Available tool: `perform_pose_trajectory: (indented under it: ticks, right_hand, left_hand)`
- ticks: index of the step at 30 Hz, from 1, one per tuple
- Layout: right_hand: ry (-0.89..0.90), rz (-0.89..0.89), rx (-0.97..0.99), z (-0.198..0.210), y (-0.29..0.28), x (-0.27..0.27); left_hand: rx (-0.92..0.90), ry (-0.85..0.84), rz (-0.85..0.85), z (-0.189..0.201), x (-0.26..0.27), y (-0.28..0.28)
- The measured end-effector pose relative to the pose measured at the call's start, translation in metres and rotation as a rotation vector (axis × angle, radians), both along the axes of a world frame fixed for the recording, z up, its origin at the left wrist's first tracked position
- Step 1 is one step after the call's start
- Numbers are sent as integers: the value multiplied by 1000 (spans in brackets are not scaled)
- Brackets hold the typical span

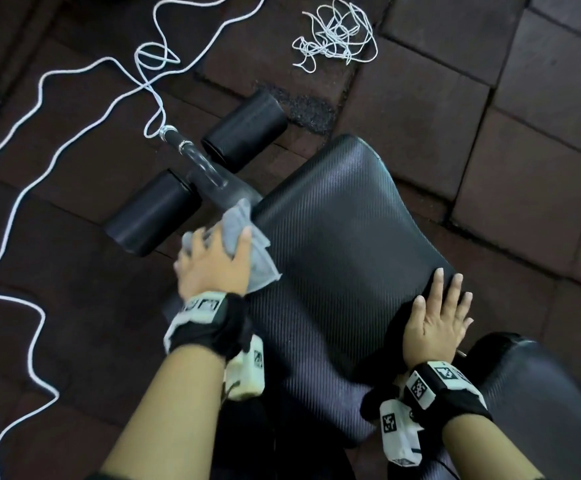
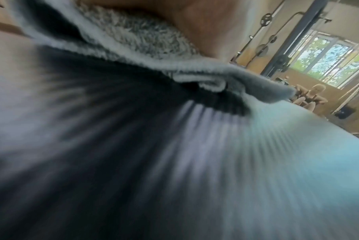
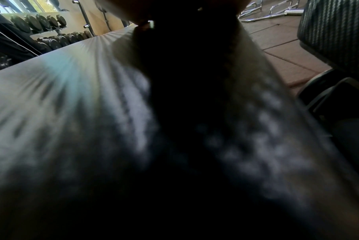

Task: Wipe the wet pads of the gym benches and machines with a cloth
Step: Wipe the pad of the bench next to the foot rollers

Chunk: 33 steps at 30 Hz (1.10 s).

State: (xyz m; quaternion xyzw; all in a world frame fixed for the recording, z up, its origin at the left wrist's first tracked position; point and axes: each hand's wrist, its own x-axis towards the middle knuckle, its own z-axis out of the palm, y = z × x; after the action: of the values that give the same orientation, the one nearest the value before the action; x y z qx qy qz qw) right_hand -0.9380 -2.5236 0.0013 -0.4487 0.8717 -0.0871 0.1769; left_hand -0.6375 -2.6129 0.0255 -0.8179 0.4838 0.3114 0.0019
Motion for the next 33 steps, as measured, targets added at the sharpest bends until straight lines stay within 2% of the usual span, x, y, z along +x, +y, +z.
perform_pose_trajectory:
  ticks: [3, 6, 8, 13, 19, 20, 22, 24, 28, 31, 33]
  right_hand:
    - [4, 0, -10, 0, 0, 1]
    - [6, -4, -13, 0, -1, 1]
    - [7, -2, -14, 0, -1, 2]
    - [12, -1, 0, 0, -2, 1]
    - [-20, 3, 15, 2, -2, 0]
    - [-23, 5, 17, 3, -2, 0]
    - [-22, 7, 18, 3, -2, 0]
    - [-19, 5, 20, 4, -1, 0]
    - [-18, 2, 38, 4, -3, 1]
    - [-37, -14, 48, 7, -6, 1]
    - [-47, -16, 51, 11, -7, 1]
  left_hand:
    - [-169, -140, -72, 1, -2, 56]
    - [-234, -125, -225, 7, -45, 99]
    - [-232, -101, -330, 7, -77, 107]
    - [-264, -70, -389, 0, -118, 52]
    - [-263, -67, -448, 0, -87, -13]
    - [-212, -58, -424, 1, -76, -18]
    - [-79, -24, -273, 4, -50, -20]
    - [-67, -26, -106, 4, -31, -4]
    - [-342, -135, -38, -1, -43, 68]
    - [-443, -65, 61, -5, -76, 126]
    - [-469, 27, 200, -2, -96, 152]
